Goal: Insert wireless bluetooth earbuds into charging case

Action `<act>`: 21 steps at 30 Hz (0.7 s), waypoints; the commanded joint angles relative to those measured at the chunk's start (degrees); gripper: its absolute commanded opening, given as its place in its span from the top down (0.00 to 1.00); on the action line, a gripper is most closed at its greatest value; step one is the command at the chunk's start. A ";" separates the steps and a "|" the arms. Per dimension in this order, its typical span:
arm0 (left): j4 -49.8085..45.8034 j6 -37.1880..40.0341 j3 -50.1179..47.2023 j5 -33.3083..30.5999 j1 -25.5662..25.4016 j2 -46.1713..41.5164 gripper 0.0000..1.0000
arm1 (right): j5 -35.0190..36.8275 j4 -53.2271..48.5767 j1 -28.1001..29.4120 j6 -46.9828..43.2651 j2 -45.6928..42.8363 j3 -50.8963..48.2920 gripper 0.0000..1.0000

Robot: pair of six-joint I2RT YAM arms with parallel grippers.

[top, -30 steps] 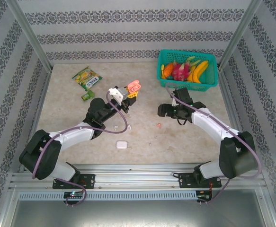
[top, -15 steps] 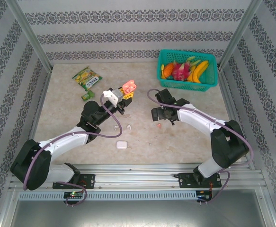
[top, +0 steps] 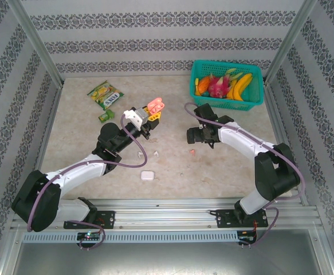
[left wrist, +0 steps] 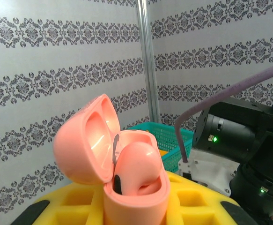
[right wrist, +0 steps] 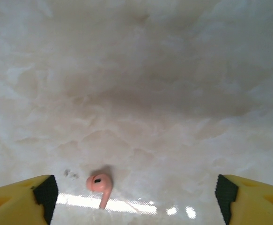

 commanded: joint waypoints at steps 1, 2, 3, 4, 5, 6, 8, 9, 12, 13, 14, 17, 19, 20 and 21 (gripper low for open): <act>0.52 1.09 -0.76 -0.53 -0.49 -1.67 1.00 | -3.88 -4.64 1.64 -1.55 2.09 1.87 0.16; 0.39 1.12 -0.87 -0.55 -0.49 -1.64 1.00 | -3.74 -5.66 2.01 -1.62 2.83 2.21 0.18; 0.32 1.13 -0.78 -0.56 -0.49 -1.69 1.00 | -3.81 -6.83 2.31 -1.87 3.71 2.85 0.20; 0.33 1.14 -0.88 -0.61 -0.49 -1.72 1.00 | -3.81 -7.49 2.72 -2.25 4.57 3.11 0.21; 0.32 1.06 -0.92 -0.60 -0.49 -1.77 1.00 | -3.73 -7.89 3.05 -2.43 5.23 3.19 0.22; 0.31 0.97 -0.98 -0.62 -0.49 -1.80 1.00 | -3.73 -8.30 3.29 -2.54 6.13 3.34 0.23; 0.33 0.83 -1.00 -0.64 -0.49 -1.78 1.00 | -3.22 -8.90 3.56 -2.39 7.61 3.81 0.25; 0.31 0.83 -0.99 -0.62 -0.49 -1.80 1.00 | -2.81 -9.30 3.68 -2.04 8.56 4.16 0.26; 0.25 0.88 -1.03 -0.67 -0.49 -1.79 1.00 | -2.67 -9.17 3.83 -1.55 10.09 4.71 0.29; 0.24 0.88 -0.98 -0.75 -0.48 -1.80 1.00 | -2.81 -8.86 3.83 -1.49 10.54 4.94 0.30; 0.17 0.94 -0.93 -0.74 -0.53 -1.71 1.00 | -2.89 -8.89 3.92 -1.55 10.83 5.12 0.30; 0.08 0.96 -0.87 -0.87 -0.49 -1.44 1.00 | -2.97 -9.15 4.23 -2.25 12.12 6.41 0.32; 0.16 0.96 -0.66 -0.80 -0.49 -1.26 1.00 | -2.93 -9.33 4.45 -2.77 12.85 7.10 0.34; 0.13 0.95 -0.56 -0.80 -0.49 -1.19 1.00 | -2.94 -9.48 4.53 -2.95 13.20 7.38 0.34; 0.15 0.95 -0.59 -0.79 -0.53 -1.16 1.00 | -2.90 -9.64 4.60 -3.19 13.60 7.76 0.36</act>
